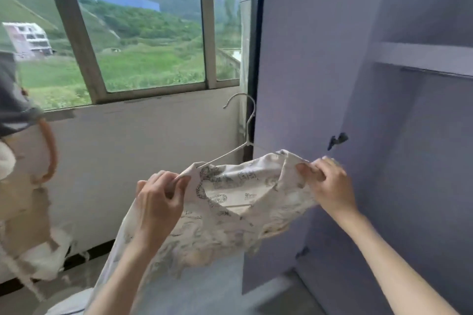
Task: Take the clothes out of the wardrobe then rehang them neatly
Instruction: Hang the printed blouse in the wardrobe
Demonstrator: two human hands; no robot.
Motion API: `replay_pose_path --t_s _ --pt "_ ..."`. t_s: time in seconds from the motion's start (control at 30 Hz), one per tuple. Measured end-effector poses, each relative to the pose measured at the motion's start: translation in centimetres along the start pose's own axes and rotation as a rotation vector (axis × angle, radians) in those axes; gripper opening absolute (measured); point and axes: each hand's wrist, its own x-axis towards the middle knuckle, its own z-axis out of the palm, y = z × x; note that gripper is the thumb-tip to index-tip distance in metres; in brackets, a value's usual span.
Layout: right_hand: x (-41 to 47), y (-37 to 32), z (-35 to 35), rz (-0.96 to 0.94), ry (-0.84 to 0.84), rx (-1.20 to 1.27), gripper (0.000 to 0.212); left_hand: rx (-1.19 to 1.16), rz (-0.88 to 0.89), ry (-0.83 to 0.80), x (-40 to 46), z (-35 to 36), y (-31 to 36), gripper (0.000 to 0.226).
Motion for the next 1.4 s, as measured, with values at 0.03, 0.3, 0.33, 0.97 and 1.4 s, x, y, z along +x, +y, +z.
replay_pose_path --t_s 0.03,0.3,0.33,0.97,1.4 --pt "-0.2 1.6 -1.3 0.033 0.005 -0.051 0.065 -0.036 0.010 -0.034 0.3 1.8 1.0 0.027" --pt "-2.2 10.1 -9.7 0.265 0.168 -0.239 0.053 -0.165 0.309 -0.235 3.3 14.2 7.4 0.041" --pt "-2.3 10.8 -10.6 0.268 0.178 -0.269 0.053 -0.194 0.321 -0.246 3.5 15.6 8.2 0.043" --pt "-4.5 20.2 -16.5 1.075 0.249 -0.853 0.046 -0.323 0.707 -0.819 7.4 38.3 18.2 0.032" --pt "-3.4 26.0 -24.6 1.183 0.690 -0.038 0.032 -0.549 1.233 -0.400 6.1 40.1 40.6 0.044"
